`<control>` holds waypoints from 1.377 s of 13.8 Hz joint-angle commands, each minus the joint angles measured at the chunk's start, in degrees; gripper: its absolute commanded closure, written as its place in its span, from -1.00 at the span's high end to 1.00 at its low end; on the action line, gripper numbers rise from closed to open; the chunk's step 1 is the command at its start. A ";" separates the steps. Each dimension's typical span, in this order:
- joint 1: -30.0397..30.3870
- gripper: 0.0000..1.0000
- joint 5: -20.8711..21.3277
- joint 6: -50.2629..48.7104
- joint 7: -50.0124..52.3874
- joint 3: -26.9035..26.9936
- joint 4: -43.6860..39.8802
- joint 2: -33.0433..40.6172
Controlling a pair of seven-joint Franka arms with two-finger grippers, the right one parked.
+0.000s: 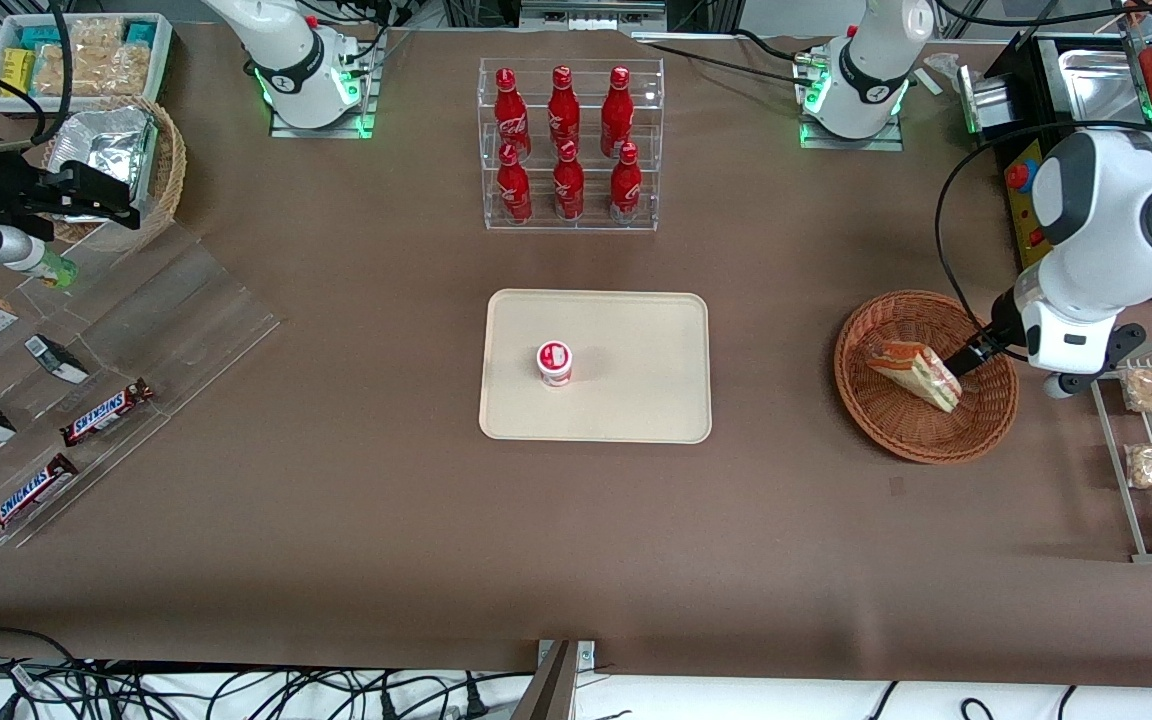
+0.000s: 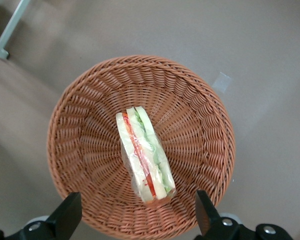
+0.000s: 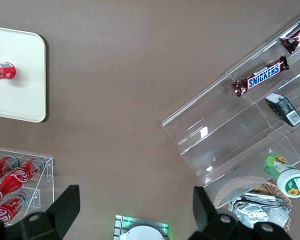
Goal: Place sandwich from basket to tray
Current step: 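Lower the open left gripper around the sandwich's upright edge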
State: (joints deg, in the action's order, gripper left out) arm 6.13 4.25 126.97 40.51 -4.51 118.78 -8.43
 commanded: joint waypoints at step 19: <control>0.11 1.00 8.32 22.88 20.40 -0.50 10.50 -8.01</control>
State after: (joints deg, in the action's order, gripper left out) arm 6.08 10.96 148.55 59.41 -4.71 128.48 -16.09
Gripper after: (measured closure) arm 0.000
